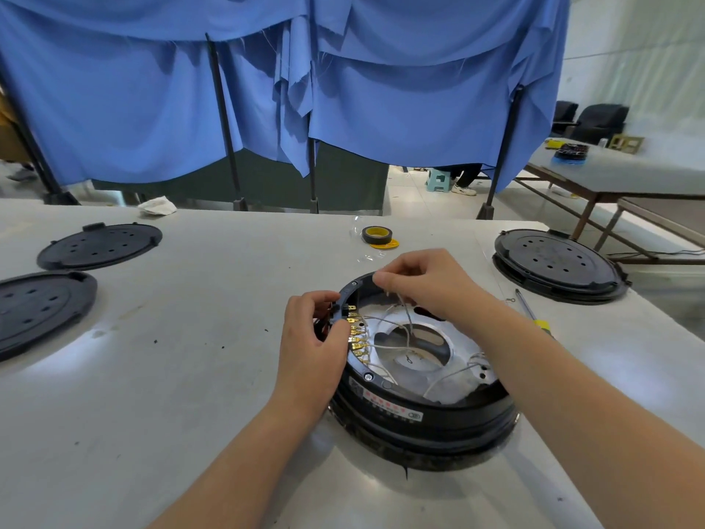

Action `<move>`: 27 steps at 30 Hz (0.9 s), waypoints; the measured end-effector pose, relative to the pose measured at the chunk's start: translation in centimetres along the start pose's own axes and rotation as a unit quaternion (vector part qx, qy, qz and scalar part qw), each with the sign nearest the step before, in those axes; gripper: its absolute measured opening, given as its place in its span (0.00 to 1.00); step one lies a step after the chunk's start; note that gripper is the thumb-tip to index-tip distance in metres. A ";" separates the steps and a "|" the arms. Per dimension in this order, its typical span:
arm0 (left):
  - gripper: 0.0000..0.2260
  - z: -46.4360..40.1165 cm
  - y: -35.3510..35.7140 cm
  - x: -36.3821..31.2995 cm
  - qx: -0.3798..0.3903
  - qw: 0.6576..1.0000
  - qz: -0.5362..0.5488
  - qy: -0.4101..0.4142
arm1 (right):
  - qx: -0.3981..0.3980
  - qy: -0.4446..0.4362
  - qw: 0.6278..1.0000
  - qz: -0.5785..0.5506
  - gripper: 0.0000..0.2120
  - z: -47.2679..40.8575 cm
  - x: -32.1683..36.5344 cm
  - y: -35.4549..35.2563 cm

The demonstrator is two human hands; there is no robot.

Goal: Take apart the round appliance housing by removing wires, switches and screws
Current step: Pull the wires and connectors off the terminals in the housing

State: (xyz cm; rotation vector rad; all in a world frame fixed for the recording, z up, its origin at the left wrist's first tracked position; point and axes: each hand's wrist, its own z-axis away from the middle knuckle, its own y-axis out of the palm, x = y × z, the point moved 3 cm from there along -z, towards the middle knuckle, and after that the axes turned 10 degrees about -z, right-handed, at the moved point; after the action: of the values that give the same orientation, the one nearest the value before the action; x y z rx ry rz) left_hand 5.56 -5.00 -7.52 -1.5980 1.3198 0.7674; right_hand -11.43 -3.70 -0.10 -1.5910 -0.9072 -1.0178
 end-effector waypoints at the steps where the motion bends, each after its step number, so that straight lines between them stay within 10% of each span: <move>1: 0.12 0.0 0.0 0.0 0.001 1.000 0.002 -0.003 | -0.006 0.003 1.000 -0.017 0.05 -0.1 0.4 -0.6; 11: 0.11 0.0 0.1 0.2 -0.002 1.000 -0.011 0.010 | -0.202 -0.017 0.979 -0.008 0.06 -3.1 0.4 -10.6; 27: 0.12 0.0 0.2 0.3 -0.005 1.000 0.001 0.004 | -0.140 0.198 0.933 0.266 0.21 -6.0 -8.6 -10.4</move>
State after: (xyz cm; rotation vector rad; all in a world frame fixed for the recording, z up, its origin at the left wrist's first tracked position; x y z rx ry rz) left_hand 5.39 -5.14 -7.85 -1.6085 1.3251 0.7712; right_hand -25.16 -7.89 -3.63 -1.6492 -0.0405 -1.0435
